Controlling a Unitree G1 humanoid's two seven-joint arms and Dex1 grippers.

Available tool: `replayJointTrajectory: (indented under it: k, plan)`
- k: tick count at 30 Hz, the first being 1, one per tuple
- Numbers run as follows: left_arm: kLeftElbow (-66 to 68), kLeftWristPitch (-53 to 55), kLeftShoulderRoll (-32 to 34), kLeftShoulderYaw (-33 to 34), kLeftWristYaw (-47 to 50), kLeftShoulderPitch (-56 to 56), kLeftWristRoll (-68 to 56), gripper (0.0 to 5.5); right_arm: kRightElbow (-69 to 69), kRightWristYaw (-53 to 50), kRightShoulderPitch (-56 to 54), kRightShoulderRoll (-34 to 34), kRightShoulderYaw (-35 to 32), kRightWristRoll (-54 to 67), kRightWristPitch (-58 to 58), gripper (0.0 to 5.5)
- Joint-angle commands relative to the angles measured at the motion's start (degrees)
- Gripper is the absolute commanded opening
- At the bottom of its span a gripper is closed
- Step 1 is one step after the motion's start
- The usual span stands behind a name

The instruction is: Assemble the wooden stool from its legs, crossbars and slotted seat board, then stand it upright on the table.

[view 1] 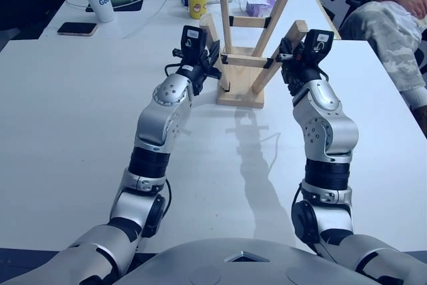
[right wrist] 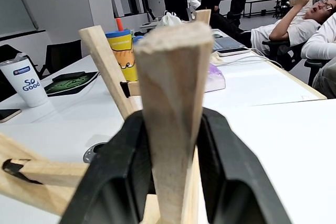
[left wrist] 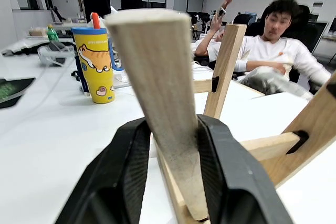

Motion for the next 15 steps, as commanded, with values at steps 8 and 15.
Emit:
replayJointTrajectory:
  k: [8,15]
  plan:
    - [7.61,6.26,0.78,-10.39,-4.90,4.90,4.02,1.29,-1.06,6.09,-0.34,0.47,4.85,1.93,-0.02,1.05]
    - [5.45,-0.09,-3.20,-5.72,-2.46,3.83,2.26,1.29,-0.17,4.08,-0.72,1.66,2.66,2.61,0.76,1.05]
